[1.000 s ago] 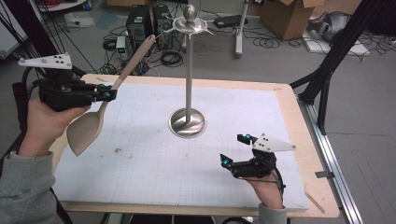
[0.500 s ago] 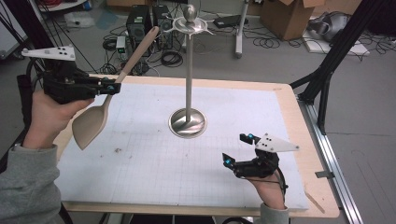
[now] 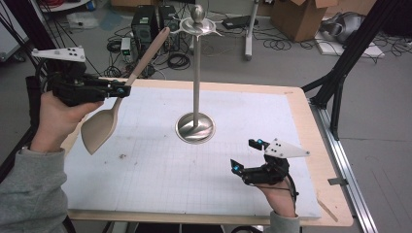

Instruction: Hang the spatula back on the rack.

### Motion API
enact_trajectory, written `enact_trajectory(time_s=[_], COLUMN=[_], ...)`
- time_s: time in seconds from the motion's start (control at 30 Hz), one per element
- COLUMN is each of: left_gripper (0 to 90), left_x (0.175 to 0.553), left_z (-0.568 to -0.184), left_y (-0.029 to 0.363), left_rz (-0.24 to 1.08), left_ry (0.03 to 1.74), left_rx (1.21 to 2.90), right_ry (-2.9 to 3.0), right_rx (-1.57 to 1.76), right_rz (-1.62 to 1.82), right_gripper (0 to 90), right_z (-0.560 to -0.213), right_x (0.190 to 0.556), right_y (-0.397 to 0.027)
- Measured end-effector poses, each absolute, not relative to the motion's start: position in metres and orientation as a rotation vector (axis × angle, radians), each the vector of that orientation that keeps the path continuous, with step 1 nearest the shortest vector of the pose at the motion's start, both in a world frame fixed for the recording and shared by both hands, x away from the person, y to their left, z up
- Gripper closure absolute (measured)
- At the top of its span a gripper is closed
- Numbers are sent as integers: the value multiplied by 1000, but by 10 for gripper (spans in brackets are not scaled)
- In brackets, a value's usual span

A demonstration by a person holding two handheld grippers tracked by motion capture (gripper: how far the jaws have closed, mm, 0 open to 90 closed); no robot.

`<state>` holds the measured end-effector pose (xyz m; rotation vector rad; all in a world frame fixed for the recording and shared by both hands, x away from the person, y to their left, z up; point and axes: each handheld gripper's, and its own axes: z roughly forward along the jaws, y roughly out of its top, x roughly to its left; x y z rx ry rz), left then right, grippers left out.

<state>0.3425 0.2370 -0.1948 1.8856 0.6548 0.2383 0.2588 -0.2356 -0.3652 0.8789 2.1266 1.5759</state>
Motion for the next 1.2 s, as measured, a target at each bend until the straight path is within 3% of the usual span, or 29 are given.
enact_trajectory(time_s=[1.2], left_gripper=[780], left_x=[352], left_z=[-201], left_y=[225], left_rz=[228], left_ry=[659], left_rx=[1904], right_ry=[2116], right_rx=[890], right_rz=[1583], right_gripper=[69], right_z=[-367], right_x=[260], right_y=[-241])
